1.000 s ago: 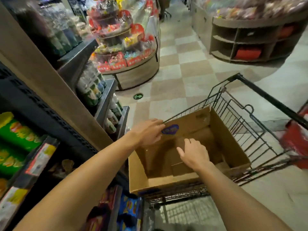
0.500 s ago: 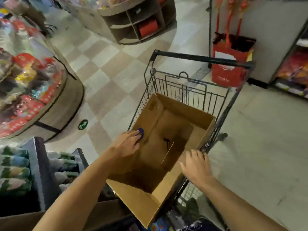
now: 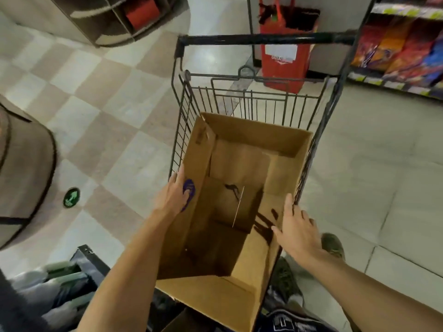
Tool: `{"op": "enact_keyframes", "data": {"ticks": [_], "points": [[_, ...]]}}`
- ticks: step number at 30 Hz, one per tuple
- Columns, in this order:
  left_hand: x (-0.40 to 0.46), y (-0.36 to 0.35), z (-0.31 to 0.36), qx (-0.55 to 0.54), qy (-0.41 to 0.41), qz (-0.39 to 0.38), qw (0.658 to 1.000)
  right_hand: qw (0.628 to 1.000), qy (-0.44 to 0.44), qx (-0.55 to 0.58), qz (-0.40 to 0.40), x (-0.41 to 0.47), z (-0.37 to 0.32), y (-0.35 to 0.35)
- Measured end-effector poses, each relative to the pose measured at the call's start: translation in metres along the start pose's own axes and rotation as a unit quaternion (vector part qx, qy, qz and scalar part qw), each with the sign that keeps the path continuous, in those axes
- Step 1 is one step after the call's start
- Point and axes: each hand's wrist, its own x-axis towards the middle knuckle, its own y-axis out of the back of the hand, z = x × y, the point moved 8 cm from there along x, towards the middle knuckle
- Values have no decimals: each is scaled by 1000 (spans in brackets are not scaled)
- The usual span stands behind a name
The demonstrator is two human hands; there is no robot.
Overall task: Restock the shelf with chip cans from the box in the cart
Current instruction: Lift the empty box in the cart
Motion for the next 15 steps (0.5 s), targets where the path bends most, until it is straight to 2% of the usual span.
{"op": "enact_keyframes", "data": {"ticks": [4, 10, 15], "points": [[10, 0, -6, 32, -10, -3, 999, 1000, -9, -4, -1, 13, 1, -4], [14, -23, -15, 55, -35, -75, 995, 998, -49, 33, 15, 17, 5, -12], [19, -22, -24, 5, -54, -85, 995, 997, -56, 43, -6, 19, 4, -17]]}}
